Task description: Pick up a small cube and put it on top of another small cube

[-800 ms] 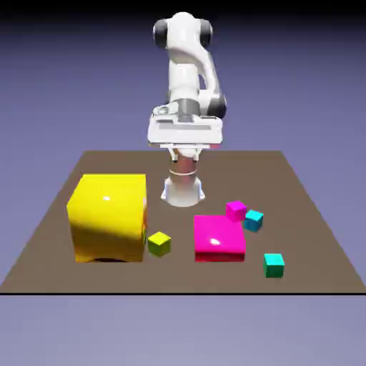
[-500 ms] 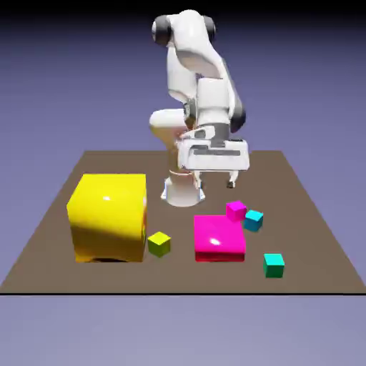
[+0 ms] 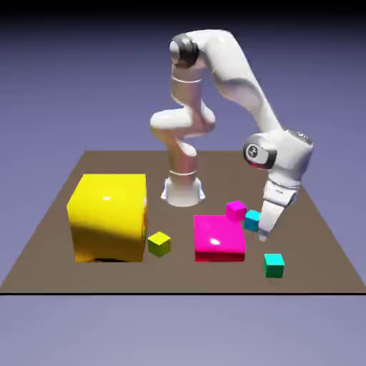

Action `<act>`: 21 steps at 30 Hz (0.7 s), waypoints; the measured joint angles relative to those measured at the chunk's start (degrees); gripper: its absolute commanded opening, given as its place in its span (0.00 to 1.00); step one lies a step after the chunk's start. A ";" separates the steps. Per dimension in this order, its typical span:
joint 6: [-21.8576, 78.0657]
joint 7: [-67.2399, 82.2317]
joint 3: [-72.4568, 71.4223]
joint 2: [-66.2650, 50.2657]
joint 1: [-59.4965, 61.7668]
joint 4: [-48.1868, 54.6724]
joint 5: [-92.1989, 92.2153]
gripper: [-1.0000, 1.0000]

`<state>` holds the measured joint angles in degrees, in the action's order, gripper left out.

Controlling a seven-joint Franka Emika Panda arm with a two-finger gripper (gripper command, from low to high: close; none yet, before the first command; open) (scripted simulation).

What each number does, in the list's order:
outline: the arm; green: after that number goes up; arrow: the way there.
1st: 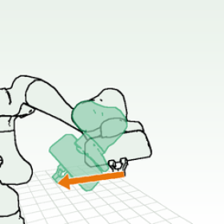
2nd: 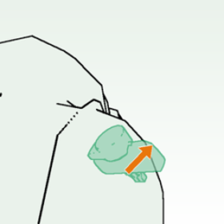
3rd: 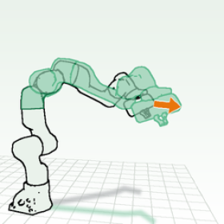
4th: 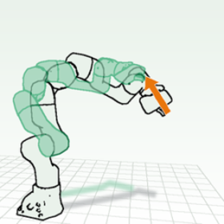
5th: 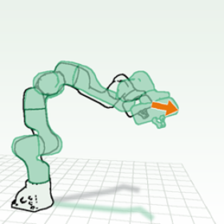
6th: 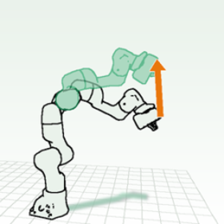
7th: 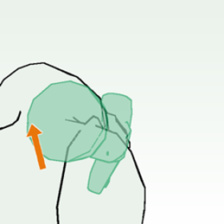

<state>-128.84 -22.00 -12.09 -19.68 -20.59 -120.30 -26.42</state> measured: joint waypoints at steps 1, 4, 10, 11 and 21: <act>1.79 0.81 -0.48 -2.08 -0.79 1.61 -1.05 0.50; 7.17 3.25 -1.92 -8.31 -3.16 6.46 -4.19 0.50; 3.56 2.09 -0.19 -18.24 -4.43 8.18 -10.12 0.00; 3.56 2.09 -0.19 -18.24 -4.43 8.18 -10.12 0.00; 13.89 -2.39 -4.88 0.44 -1.33 -0.65 4.67 0.00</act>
<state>-114.96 -24.40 -16.97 -19.24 -21.91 -120.95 -21.74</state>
